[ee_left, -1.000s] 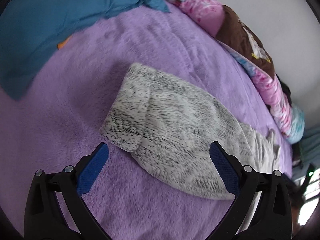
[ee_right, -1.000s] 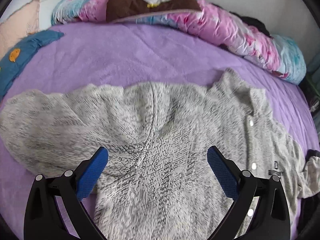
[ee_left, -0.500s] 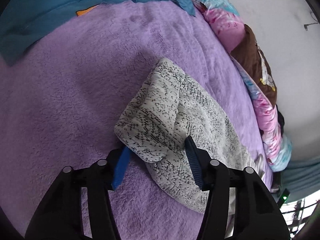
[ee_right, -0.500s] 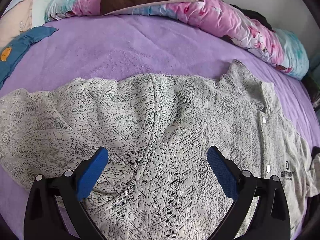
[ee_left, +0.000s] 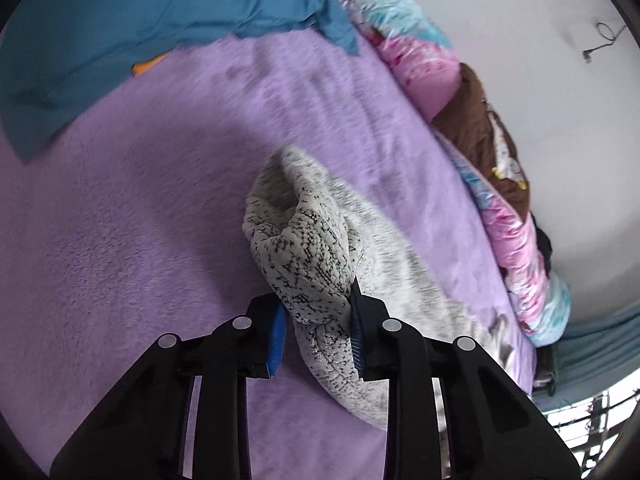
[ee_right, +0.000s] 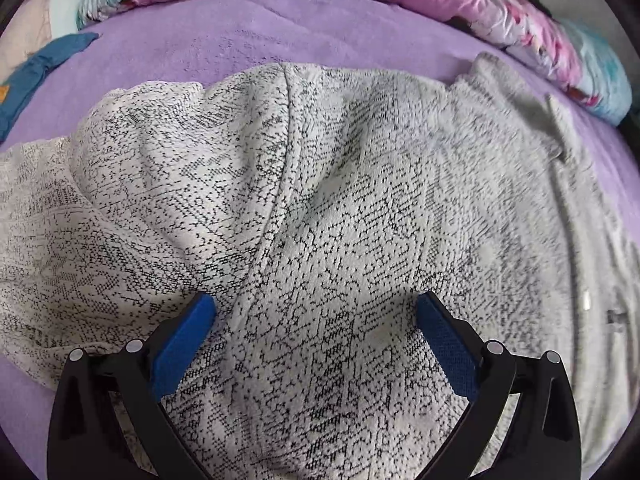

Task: Fold large clothes
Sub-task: 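Lift the gripped sleeve with the left tool and carry it across the jacket body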

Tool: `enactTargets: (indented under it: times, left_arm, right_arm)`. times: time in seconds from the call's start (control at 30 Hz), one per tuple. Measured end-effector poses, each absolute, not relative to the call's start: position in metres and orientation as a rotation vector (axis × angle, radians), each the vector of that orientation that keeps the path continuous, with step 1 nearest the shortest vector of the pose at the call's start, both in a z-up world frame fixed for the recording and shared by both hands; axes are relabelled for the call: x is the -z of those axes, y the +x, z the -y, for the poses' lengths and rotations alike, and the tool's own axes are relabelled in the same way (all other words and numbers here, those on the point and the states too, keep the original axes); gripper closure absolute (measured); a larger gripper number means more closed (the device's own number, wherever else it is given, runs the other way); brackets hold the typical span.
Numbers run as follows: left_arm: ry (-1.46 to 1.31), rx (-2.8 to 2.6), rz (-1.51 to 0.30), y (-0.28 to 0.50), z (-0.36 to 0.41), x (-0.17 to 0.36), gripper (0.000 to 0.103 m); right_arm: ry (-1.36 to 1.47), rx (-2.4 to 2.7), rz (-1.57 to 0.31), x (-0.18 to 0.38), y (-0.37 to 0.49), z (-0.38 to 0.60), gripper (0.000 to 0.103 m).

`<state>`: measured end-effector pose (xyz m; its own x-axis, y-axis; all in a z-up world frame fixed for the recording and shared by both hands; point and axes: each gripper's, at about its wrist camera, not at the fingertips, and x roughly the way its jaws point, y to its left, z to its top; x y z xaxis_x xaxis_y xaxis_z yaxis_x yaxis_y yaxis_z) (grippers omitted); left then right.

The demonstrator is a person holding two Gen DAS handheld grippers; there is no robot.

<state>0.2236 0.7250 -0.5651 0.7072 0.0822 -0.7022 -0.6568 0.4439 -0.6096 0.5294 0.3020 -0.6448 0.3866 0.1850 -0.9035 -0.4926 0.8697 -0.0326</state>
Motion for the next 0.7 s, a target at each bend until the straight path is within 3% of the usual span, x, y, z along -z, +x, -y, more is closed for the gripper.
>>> enactTargets:
  times: [0.37, 0.7]
  left_arm:
    - [-0.886, -0.445, -0.573, 0.238, -0.683, 0.490, 0.079]
    - [-0.678, -0.324, -0.584, 0.260, -0.610, 0.426, 0.079]
  right_arm:
    - [-0.299, -0.455, -1.098, 0.638, 0.526, -0.295, 0.005]
    - [-0.286, -0.466, -1.064, 0.597, 0.531, -0.283, 0.005]
